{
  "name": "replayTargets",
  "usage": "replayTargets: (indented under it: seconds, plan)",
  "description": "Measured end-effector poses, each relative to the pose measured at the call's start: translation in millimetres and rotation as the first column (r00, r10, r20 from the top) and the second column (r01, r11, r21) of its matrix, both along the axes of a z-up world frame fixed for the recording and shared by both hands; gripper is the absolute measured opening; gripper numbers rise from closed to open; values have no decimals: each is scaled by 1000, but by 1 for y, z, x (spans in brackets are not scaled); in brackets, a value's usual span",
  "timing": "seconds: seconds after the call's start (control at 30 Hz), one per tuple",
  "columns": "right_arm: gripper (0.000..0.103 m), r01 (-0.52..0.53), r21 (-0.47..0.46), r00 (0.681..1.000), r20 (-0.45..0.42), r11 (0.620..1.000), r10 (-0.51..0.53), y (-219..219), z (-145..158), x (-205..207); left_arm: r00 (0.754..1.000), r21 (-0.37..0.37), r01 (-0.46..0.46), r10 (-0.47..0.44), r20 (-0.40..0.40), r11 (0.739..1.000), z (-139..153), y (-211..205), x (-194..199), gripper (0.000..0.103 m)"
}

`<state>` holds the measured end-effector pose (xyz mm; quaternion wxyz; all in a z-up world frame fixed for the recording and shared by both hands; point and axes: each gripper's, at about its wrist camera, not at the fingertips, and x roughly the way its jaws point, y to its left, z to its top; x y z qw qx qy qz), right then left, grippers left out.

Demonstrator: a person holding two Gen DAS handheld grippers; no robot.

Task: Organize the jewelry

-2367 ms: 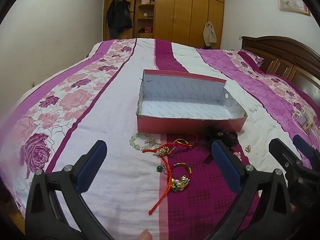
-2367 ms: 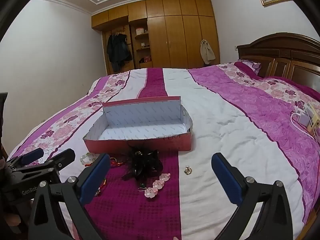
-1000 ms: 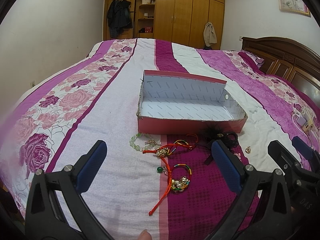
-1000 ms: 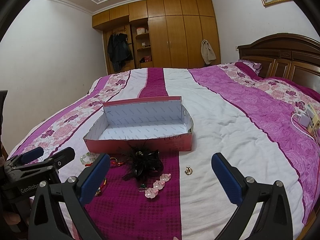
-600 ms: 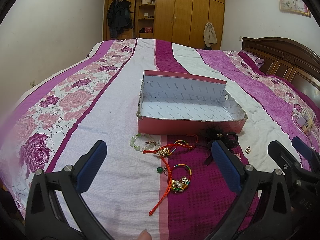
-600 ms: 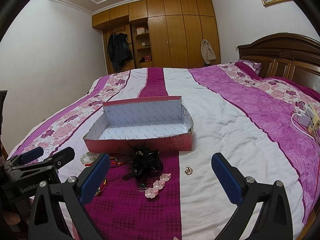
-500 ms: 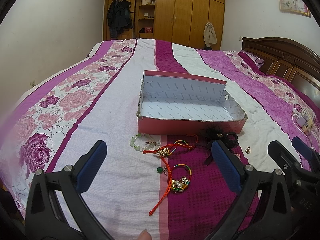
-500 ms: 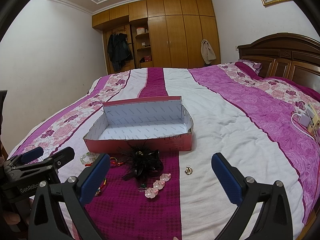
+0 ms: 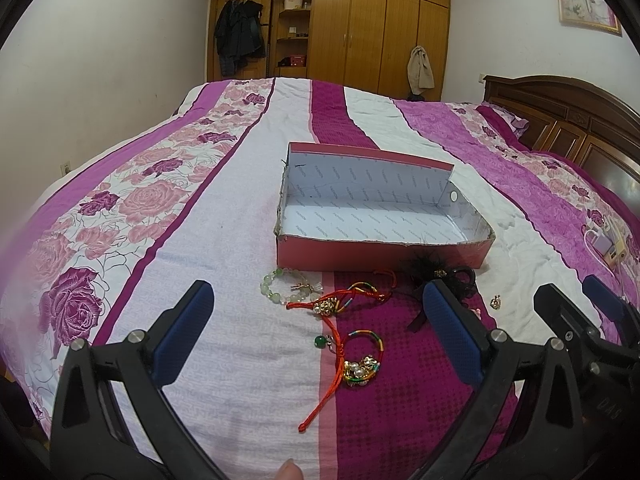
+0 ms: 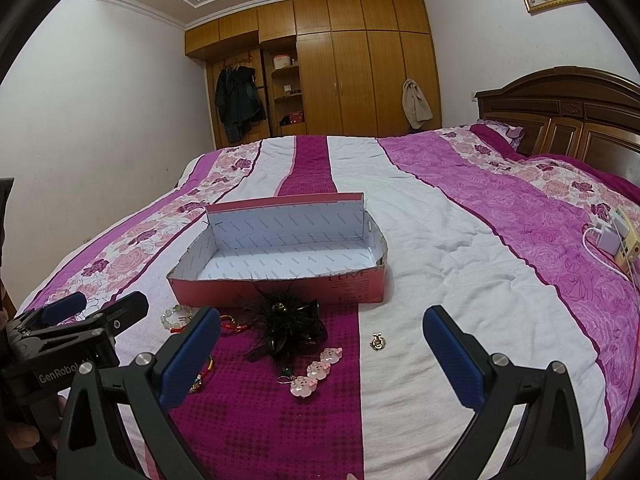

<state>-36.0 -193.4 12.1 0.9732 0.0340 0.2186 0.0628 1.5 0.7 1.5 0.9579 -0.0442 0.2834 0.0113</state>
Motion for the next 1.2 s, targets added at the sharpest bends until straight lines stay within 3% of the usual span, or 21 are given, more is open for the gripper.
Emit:
replayTargets:
  seconds: [0.47,0.9,1.2]
  plan:
    - [103,-1,-5,1000,-20,1000,1,4,-3,10,1000,10,1,-1,-15,1000,2,6,12,98]
    - [103,47,20,986,-160,999,-43,-26,-25,58,996,41,-19,22,-90,999,-19,15,48,97]
    - [103,-11,22,972,-235,1000,15,-12,-39,94,984,32,-15,21,-175,999,-43,28,77,91]
